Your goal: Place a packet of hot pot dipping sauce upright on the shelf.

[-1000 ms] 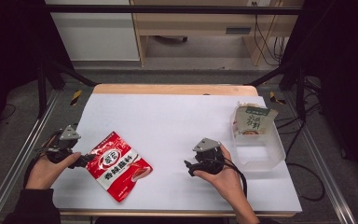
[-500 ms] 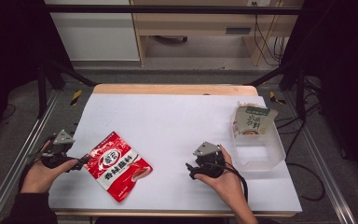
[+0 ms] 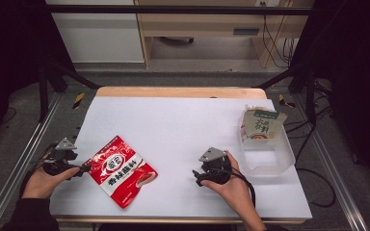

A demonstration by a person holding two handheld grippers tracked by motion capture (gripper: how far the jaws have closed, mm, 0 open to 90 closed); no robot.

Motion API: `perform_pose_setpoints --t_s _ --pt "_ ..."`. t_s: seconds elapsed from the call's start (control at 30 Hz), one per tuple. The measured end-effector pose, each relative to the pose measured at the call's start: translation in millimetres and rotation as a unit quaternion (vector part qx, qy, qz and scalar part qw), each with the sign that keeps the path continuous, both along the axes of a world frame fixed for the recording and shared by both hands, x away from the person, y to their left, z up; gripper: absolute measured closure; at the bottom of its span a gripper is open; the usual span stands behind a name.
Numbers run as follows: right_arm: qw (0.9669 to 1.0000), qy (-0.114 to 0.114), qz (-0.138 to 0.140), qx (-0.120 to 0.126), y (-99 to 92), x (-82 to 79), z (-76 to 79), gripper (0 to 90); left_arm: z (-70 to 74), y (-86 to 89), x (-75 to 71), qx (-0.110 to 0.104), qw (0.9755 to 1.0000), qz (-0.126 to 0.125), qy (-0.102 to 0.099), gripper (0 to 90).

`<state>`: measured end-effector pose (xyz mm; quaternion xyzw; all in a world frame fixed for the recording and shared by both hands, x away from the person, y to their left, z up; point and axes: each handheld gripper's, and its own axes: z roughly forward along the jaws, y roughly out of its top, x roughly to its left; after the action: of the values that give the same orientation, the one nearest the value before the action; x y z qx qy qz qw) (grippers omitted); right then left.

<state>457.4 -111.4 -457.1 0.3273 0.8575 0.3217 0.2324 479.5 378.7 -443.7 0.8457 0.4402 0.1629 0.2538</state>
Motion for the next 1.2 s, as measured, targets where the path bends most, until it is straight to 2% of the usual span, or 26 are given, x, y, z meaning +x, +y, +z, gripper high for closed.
perform_pose_setpoints --t_s 0.2,0.33,0.47,0.67,0.87,0.93,1.07,1.17,1.2 --pt "0.9999 0.005 0.003 -0.010 2.1 0.3 -2.7 15.1 -7.1 -0.5 1.9 -0.003 0.9998 -0.007 0.018 23.7" --pt "0.9999 0.007 0.005 -0.013 2.2 0.4 -3.2 15.2 -10.5 -0.3 2.9 -0.016 0.9995 -0.009 0.026 26.0" --pt "0.9999 0.010 0.006 -0.013 2.4 0.2 -3.6 15.2 -12.8 -2.4 3.9 -0.020 0.9991 -0.013 0.036 28.5" --pt "0.9998 0.011 0.008 -0.013 3.2 0.3 -4.4 15.2 -14.4 -4.8 4.3 -0.020 0.9987 -0.019 0.043 31.8" --pt "0.9998 0.013 0.009 -0.015 4.3 0.0 -5.2 15.2 -13.0 -5.4 3.5 -0.035 0.9980 -0.022 0.048 38.9" --pt "0.9997 0.014 0.012 -0.017 4.4 0.0 -5.3 15.2 -11.2 -6.1 3.2 -0.032 0.9979 -0.025 0.050 40.7" --pt "0.9997 0.015 0.012 -0.016 4.4 0.1 -5.4 15.2 -4.1 -4.6 1.4 -0.049 0.9975 -0.023 0.045 46.0" --pt "0.9997 0.015 0.012 -0.017 4.4 0.1 -5.7 15.2 1.3 -5.0 0.0 -0.066 0.9962 -0.034 0.046 50.1" --pt "0.9997 0.015 0.012 -0.015 4.7 0.2 -6.1 15.2 3.2 -6.3 -0.6 -0.079 0.9950 -0.038 0.049 52.4"
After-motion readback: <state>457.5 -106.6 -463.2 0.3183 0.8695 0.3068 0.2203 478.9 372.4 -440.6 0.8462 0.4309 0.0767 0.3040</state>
